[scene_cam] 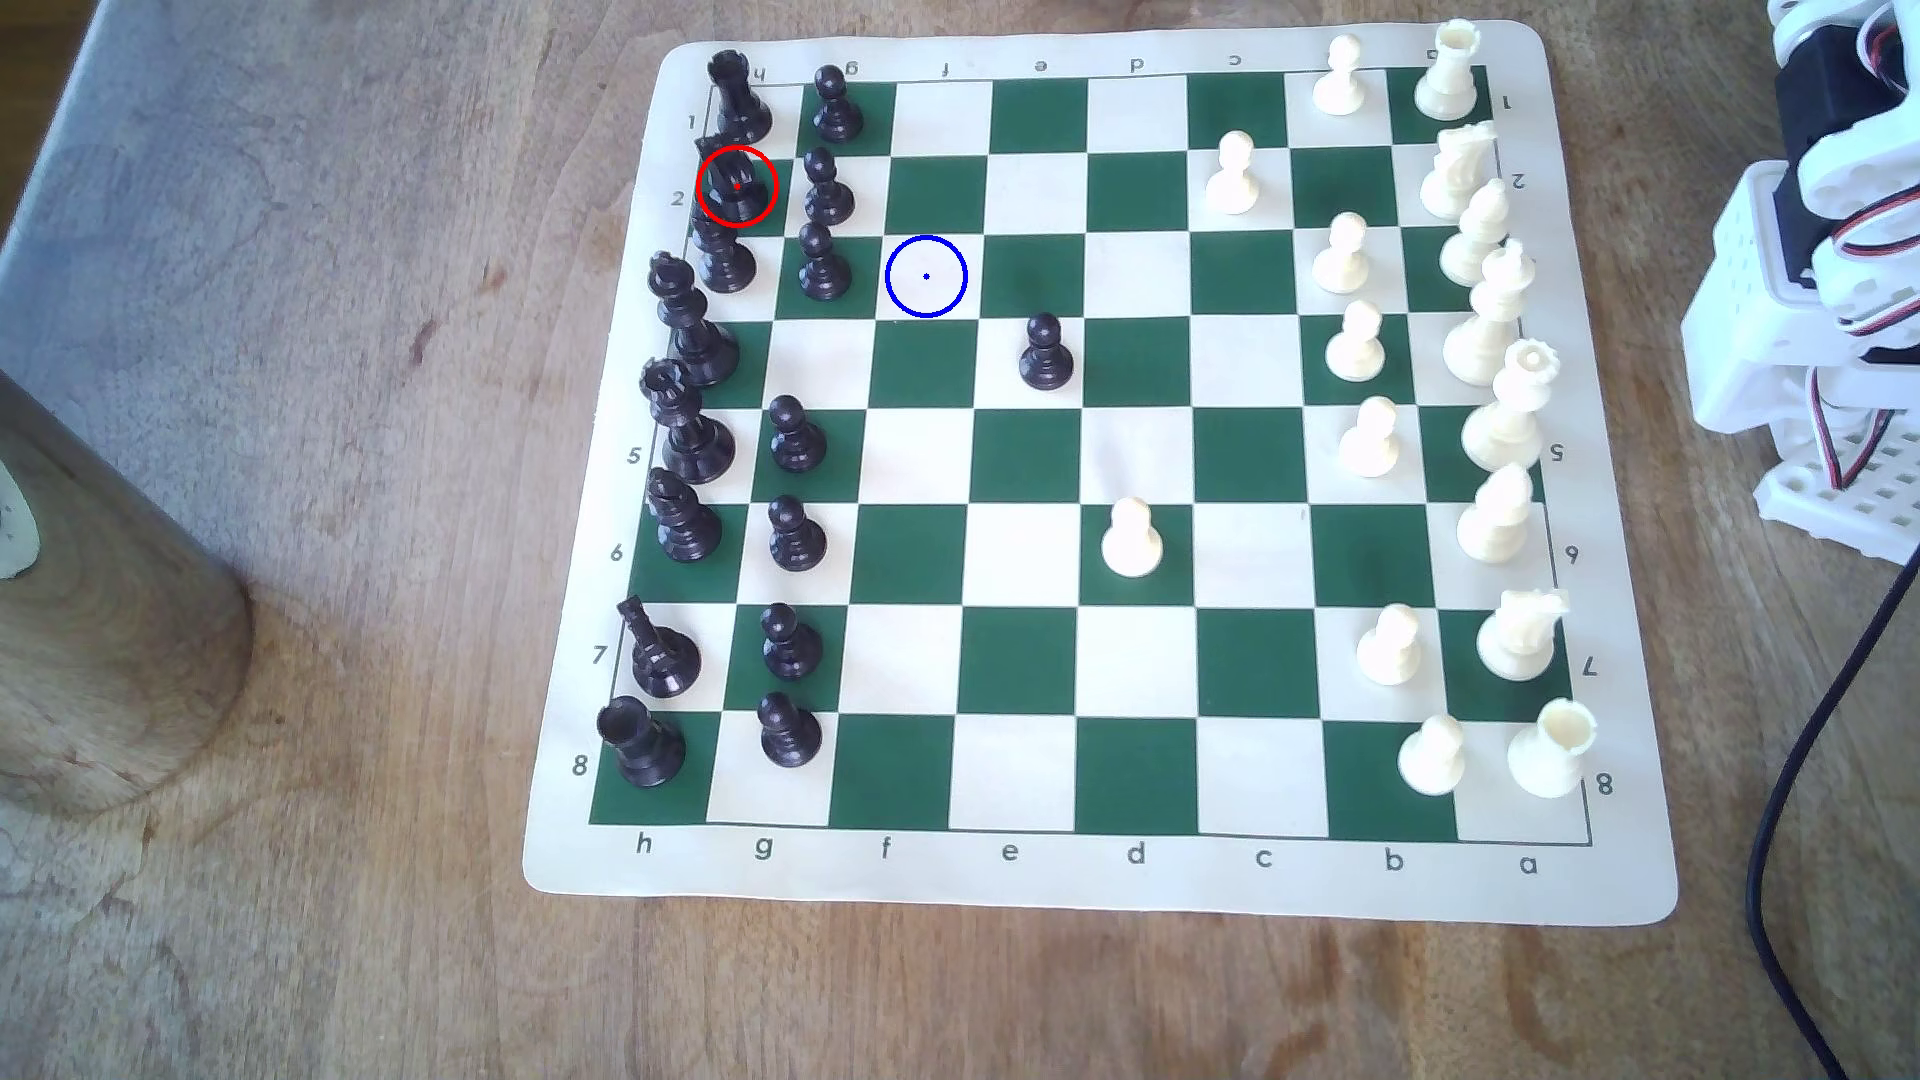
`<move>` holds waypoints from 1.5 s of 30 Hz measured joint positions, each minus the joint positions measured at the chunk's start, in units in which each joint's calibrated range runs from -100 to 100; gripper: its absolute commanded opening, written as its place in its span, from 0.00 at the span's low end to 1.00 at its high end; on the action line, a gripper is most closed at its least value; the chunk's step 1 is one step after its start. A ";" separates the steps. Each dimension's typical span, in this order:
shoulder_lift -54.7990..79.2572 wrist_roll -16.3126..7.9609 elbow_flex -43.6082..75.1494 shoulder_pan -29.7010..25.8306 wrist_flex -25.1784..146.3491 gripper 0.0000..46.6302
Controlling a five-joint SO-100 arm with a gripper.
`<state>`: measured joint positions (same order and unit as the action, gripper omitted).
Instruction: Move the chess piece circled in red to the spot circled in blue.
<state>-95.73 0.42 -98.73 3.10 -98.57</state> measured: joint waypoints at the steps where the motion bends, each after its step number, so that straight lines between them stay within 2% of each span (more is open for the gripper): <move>1: 0.00 0.00 0.00 0.00 0.00 0.00; 4: 0.08 0.00 0.00 0.44 3.43 0.00; 11: 0.17 0.00 7.41 0.88 29.40 0.00; 12: 0.17 0.00 10.85 0.88 38.65 0.00; 18: 0.25 0.00 18.71 -1.33 65.50 0.00; 25: 0.25 0.00 34.07 -0.66 106.22 0.00; 27: 0.25 0.00 35.70 -0.66 111.79 0.01; 31: 0.34 -0.20 40.94 4.87 130.84 0.00; 34: 0.25 -1.56 41.12 5.46 143.75 0.00; 40: 3.52 -1.37 41.57 3.47 154.02 0.01; 45: 15.25 -1.37 43.20 1.77 154.34 0.01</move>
<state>-80.48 -0.95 -55.54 4.87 55.78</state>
